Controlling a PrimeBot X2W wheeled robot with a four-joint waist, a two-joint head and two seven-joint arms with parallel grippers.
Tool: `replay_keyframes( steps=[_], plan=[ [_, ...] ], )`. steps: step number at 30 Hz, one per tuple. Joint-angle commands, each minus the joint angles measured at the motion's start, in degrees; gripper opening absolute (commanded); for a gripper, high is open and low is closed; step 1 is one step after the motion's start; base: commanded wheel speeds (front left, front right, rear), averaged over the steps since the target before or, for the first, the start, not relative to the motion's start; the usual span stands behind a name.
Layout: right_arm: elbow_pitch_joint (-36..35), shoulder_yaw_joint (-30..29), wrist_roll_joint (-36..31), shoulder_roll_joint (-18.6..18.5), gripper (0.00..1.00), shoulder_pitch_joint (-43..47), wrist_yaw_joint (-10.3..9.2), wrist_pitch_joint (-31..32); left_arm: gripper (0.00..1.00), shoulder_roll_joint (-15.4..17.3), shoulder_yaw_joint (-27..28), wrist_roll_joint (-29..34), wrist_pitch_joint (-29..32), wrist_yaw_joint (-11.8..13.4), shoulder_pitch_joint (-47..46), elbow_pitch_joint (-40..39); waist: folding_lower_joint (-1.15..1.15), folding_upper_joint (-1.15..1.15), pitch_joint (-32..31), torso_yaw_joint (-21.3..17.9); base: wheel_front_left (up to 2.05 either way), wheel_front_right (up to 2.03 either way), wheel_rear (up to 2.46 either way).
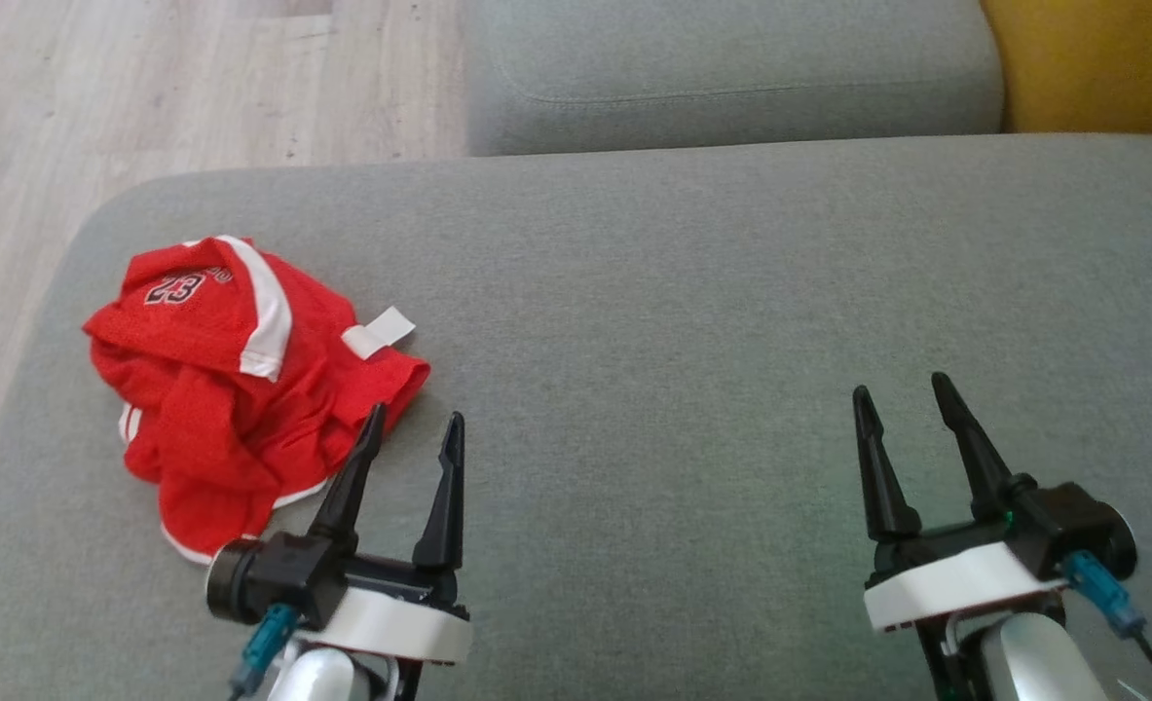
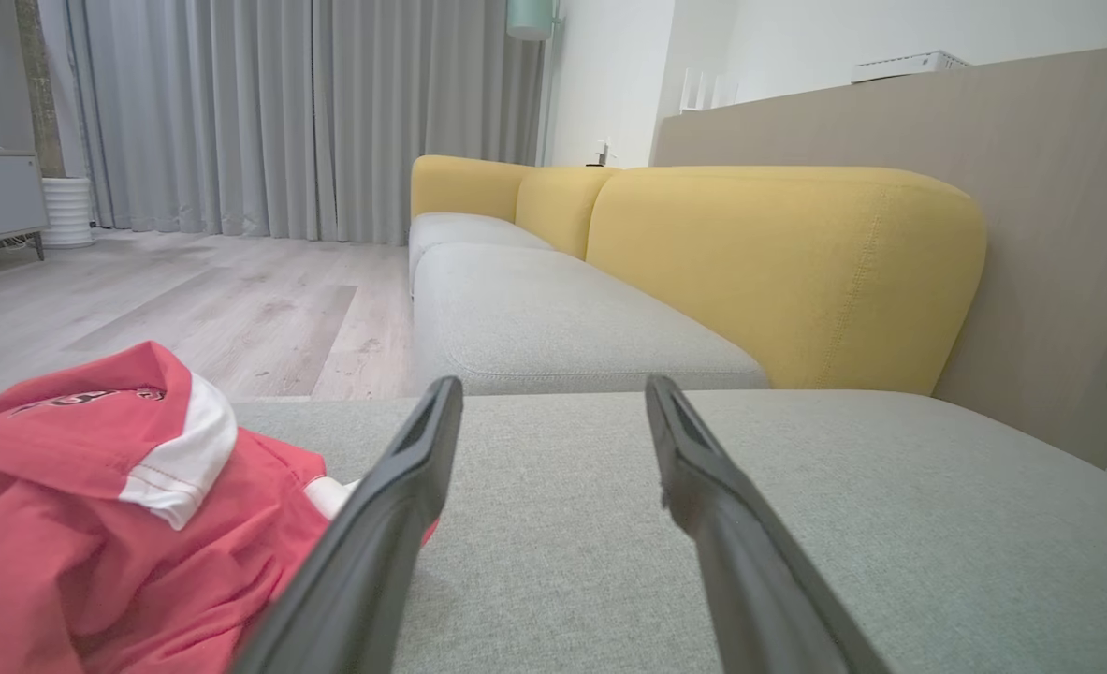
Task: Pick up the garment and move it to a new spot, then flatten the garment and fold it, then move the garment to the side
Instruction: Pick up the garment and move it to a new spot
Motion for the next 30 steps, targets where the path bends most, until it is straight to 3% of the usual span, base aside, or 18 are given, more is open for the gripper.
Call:
replay_keyframes(
  steps=[1,30],
  plan=[
    [-1.67,1.66,-0.57,-0.44,1.00,-1.71,-0.04,-0.79,1.00,-0.13,2.56,0.46,-0.55,-0.16,-1.45,-1.60,0.00,0.00,-0.12,0.53,0.00,0.00,0.00],
    [-0.90,9.92,0.11,-0.44,1.00,0.67,-0.04,-0.79,1.00,-0.44,8.22,1.58,-0.55,-0.65,2.76,-0.34,0.00,0.00,-3.51,18.78,0.00,0.00,0.00]
  ],
)
